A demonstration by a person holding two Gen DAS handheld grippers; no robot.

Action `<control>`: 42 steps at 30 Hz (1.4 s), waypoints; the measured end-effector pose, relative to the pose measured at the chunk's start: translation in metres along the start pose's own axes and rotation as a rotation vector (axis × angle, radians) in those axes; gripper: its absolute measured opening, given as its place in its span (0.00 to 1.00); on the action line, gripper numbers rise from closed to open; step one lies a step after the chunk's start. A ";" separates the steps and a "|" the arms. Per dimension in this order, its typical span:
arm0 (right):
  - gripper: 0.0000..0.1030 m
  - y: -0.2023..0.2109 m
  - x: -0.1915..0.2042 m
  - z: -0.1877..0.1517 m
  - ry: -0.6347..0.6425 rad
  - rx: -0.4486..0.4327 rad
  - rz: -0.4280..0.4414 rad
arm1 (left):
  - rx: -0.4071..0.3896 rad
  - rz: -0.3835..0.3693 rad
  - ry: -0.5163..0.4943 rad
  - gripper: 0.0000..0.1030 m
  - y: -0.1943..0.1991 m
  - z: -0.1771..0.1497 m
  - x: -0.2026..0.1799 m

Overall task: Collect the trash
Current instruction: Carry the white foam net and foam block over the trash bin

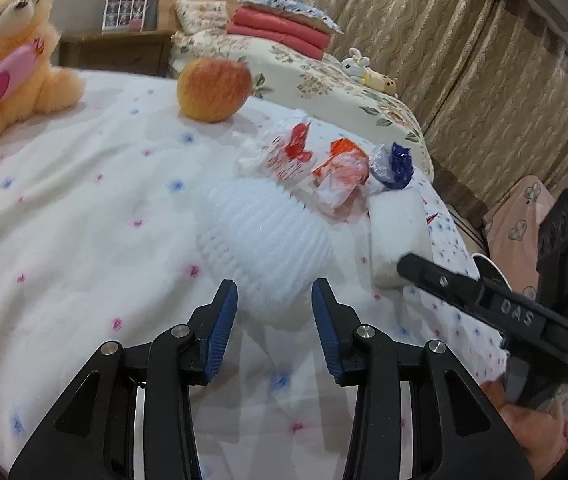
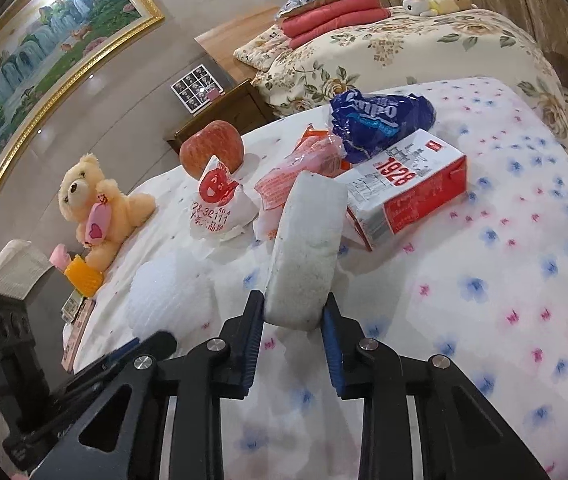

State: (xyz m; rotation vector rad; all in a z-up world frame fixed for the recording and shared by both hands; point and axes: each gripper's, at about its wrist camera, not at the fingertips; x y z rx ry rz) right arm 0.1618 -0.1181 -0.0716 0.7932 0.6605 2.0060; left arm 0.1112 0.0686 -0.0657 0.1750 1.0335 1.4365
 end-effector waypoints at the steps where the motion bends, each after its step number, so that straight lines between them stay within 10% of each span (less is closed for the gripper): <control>1: 0.28 0.004 -0.001 -0.002 -0.003 -0.003 0.001 | -0.008 0.004 -0.012 0.35 0.000 0.000 -0.003; 6: 0.27 0.018 -0.006 -0.008 -0.009 -0.016 -0.004 | -0.004 -0.006 -0.029 0.15 -0.001 -0.004 -0.009; 42: 0.27 0.125 -0.102 -0.064 -0.186 -0.109 -0.227 | 0.122 -0.230 -0.286 0.12 -0.009 -0.063 -0.151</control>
Point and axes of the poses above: each gripper's, at about its wrist camera, not at the fingertips, and y roughly against the way its jaws point, x to its left, z to its top, and after that the axes turned 14 degrees about y, right-handed
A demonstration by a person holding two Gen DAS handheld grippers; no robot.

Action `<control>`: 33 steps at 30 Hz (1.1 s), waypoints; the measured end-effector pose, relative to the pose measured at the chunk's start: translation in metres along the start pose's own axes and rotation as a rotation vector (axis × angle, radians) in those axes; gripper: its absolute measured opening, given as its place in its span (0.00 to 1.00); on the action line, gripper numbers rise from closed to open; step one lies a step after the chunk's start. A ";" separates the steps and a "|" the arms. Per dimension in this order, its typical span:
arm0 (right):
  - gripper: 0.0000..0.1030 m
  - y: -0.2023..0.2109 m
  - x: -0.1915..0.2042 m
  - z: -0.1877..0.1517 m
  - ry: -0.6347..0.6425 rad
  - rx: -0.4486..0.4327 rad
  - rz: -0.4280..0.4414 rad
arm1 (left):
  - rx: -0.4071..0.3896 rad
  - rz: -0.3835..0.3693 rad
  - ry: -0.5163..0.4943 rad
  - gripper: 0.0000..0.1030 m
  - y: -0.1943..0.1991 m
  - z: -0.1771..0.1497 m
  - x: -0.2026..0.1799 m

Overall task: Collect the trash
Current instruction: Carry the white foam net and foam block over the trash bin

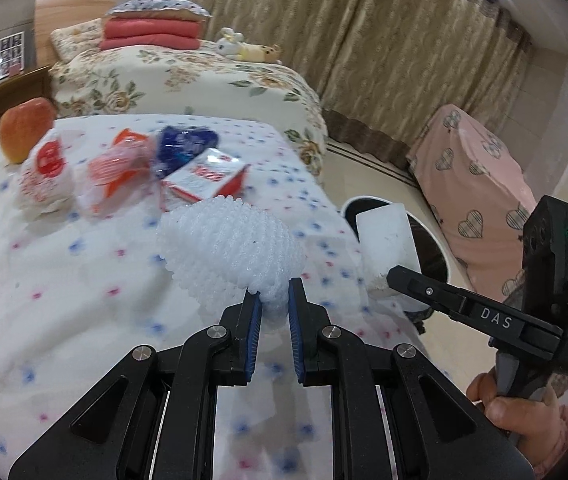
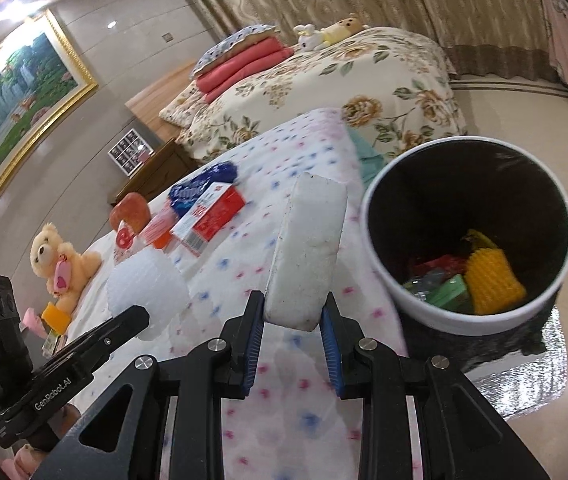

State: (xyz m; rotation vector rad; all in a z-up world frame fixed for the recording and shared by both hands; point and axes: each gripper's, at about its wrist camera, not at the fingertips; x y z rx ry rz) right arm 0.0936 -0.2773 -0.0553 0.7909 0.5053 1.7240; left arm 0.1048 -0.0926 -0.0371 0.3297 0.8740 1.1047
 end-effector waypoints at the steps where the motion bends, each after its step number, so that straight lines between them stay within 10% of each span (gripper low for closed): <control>1: 0.27 0.002 -0.003 0.000 -0.004 -0.003 -0.006 | 0.003 -0.004 -0.008 0.12 -0.002 -0.001 -0.004; 33: 0.28 0.029 -0.085 -0.002 -0.096 -0.032 -0.144 | 0.098 -0.067 -0.136 0.12 -0.063 0.001 -0.090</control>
Point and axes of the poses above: each gripper's, at about its wrist camera, not at the fingertips, and y roughly against the way its jaws point, x to its left, z to its top, and after that the axes turned 14 degrees about y, right-handed
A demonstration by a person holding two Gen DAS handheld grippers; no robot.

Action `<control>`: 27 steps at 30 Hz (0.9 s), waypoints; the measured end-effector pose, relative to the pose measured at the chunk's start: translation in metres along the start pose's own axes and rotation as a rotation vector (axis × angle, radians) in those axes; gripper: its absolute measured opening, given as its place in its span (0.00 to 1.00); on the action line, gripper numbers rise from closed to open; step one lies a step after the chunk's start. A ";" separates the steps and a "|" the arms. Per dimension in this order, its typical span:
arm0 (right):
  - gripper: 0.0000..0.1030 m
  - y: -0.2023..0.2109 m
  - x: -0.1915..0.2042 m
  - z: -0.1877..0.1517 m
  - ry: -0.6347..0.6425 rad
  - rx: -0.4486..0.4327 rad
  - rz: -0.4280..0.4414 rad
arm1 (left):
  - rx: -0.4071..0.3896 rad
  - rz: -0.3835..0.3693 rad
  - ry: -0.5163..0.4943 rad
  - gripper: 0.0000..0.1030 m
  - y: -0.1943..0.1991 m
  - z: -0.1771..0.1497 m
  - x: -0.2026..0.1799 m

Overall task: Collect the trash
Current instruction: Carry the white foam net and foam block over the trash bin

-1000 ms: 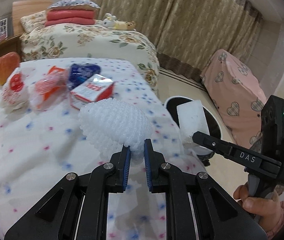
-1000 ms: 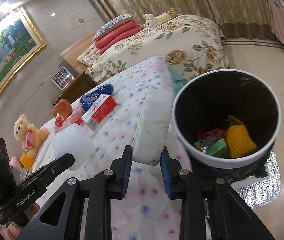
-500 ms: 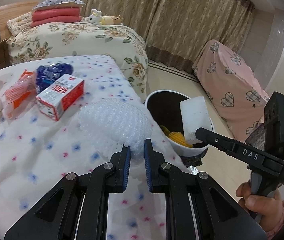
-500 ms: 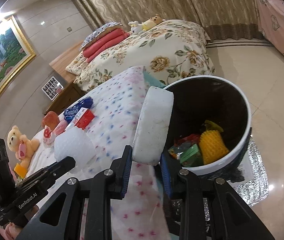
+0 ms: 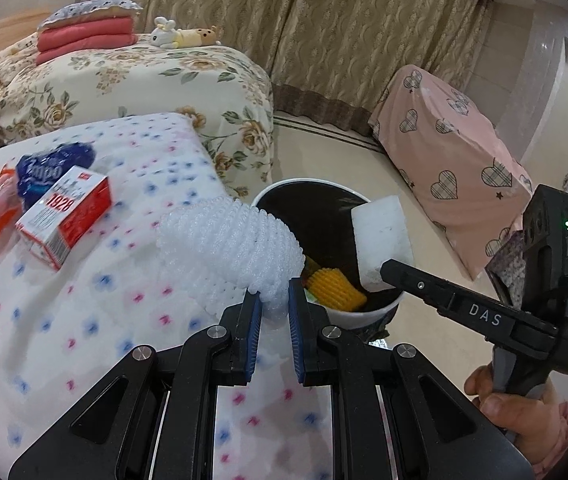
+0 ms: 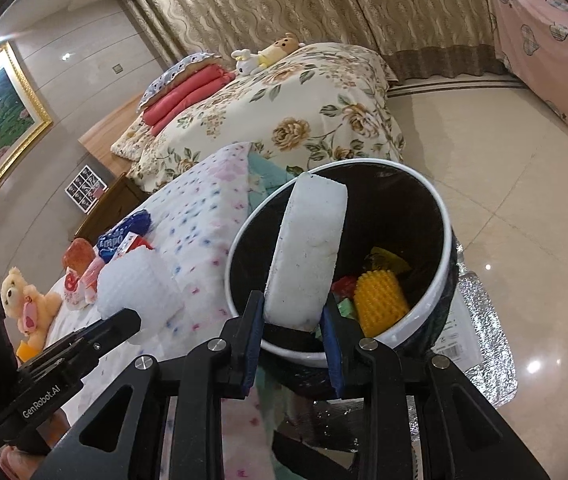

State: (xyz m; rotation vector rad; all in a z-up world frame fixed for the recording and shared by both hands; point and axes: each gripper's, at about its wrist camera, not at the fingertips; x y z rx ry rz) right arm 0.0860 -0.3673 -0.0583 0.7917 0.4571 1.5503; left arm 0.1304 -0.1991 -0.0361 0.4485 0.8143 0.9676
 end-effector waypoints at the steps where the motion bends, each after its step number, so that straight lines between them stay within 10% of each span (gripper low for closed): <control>1: 0.28 0.000 -0.001 0.001 -0.001 -0.001 -0.002 | 0.002 -0.002 -0.005 0.12 -0.002 0.002 -0.003; 27: 0.30 -0.012 -0.030 0.015 0.000 0.021 -0.042 | 0.060 -0.003 -0.052 0.12 -0.048 0.018 -0.032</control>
Point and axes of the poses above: each gripper's, at about its wrist camera, not at the fingertips, and y roughly against the way its jaws point, x to its left, z to its top, and after that the axes turned 14 degrees about y, right-handed
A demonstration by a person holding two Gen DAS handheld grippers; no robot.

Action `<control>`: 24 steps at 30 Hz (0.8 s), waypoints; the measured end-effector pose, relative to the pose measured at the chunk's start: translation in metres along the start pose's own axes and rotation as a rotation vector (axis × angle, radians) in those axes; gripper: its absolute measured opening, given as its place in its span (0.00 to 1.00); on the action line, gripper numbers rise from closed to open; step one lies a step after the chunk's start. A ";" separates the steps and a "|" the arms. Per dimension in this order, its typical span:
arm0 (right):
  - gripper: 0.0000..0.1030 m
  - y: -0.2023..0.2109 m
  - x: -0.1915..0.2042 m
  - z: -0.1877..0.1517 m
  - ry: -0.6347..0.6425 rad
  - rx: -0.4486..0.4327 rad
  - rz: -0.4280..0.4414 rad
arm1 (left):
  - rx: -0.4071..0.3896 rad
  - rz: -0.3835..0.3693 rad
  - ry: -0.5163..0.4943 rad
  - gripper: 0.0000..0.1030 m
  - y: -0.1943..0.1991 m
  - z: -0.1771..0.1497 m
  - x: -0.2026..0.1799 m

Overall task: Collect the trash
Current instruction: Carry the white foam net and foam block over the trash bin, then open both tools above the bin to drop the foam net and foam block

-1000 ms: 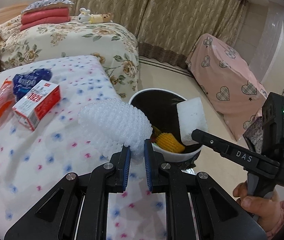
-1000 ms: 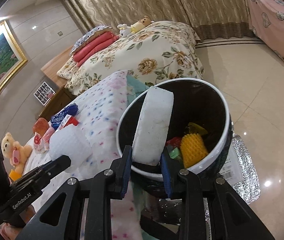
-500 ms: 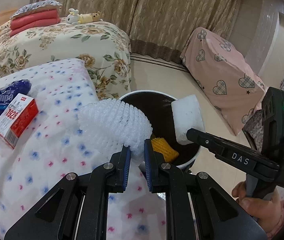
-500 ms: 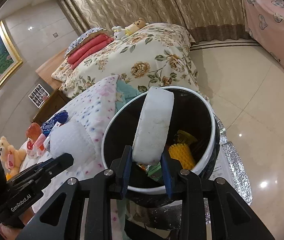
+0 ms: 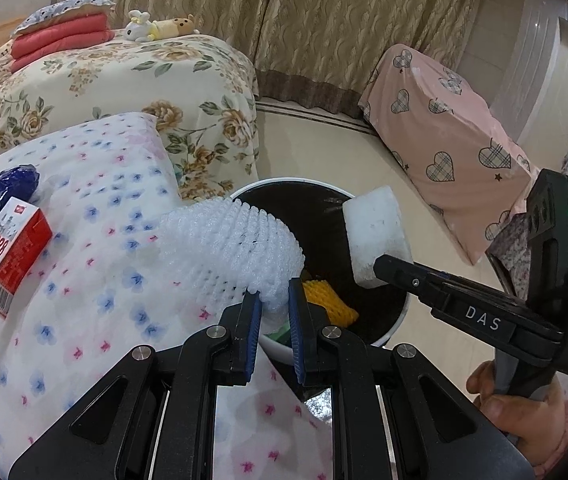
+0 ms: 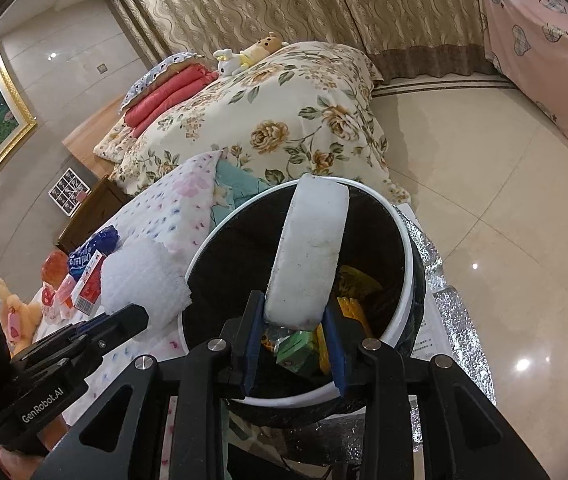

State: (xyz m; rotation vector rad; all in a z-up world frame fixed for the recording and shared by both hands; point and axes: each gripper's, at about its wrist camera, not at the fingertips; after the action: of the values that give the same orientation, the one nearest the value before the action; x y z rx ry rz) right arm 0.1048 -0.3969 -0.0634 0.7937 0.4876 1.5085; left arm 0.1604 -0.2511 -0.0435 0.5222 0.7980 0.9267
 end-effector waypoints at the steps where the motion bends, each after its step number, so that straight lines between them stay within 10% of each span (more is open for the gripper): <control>1: 0.30 -0.001 -0.001 0.001 0.001 0.000 -0.001 | 0.003 -0.001 -0.001 0.12 -0.001 0.001 0.000; 24: 0.68 0.003 0.006 -0.003 -0.033 -0.011 0.012 | -0.007 0.040 0.087 0.54 0.016 -0.011 0.031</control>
State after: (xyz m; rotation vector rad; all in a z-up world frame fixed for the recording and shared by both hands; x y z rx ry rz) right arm 0.1012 -0.3912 -0.0623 0.8134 0.4505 1.5050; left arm 0.1549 -0.2151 -0.0503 0.4959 0.8652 0.9941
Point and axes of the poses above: each gripper's, at about its wrist camera, not at the fingertips, and y roughly against the way its jaws point, x to its left, z to its top, and after that the axes turned 14 degrees about y, right-handed
